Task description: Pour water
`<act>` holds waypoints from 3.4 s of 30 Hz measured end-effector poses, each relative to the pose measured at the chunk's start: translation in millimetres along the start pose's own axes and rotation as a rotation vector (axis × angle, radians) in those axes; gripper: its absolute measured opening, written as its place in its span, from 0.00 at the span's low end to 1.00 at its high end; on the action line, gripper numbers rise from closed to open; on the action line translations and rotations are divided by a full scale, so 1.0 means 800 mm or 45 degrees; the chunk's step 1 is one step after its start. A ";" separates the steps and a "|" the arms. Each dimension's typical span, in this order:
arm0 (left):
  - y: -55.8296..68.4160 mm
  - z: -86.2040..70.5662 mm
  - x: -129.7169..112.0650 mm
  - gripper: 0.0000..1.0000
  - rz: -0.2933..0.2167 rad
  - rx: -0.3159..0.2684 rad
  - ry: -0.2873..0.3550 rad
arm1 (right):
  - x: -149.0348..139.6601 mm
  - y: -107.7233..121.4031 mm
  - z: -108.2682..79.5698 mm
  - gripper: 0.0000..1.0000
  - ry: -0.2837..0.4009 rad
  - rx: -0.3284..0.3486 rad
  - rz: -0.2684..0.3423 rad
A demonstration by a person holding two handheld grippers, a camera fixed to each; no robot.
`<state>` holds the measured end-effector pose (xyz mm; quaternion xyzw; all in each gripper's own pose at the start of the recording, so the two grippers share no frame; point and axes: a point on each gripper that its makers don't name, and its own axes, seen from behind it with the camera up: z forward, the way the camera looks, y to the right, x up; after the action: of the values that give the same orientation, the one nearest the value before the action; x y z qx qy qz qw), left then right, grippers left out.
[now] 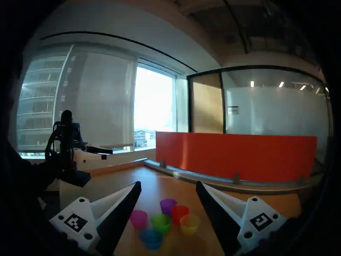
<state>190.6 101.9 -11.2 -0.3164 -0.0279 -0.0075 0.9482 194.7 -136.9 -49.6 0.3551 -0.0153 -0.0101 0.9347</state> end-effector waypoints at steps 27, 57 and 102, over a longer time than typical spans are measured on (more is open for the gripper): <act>0.026 -0.002 -0.041 0.99 0.087 -0.242 -0.219 | -0.052 -0.036 -0.007 0.99 -0.296 0.221 -0.064; 0.036 0.017 -0.111 0.99 0.151 -0.295 -0.322 | -0.137 -0.034 0.003 0.99 -0.459 0.279 -0.091; 0.039 0.047 -0.185 0.99 0.154 -0.376 -0.431 | -0.289 -0.040 0.054 1.00 -0.692 0.332 -0.131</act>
<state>42.1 148.5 -8.3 -0.4495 -0.1661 0.0986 0.8721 -38.1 -182.6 -43.2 0.4567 -0.2479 -0.1500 0.8411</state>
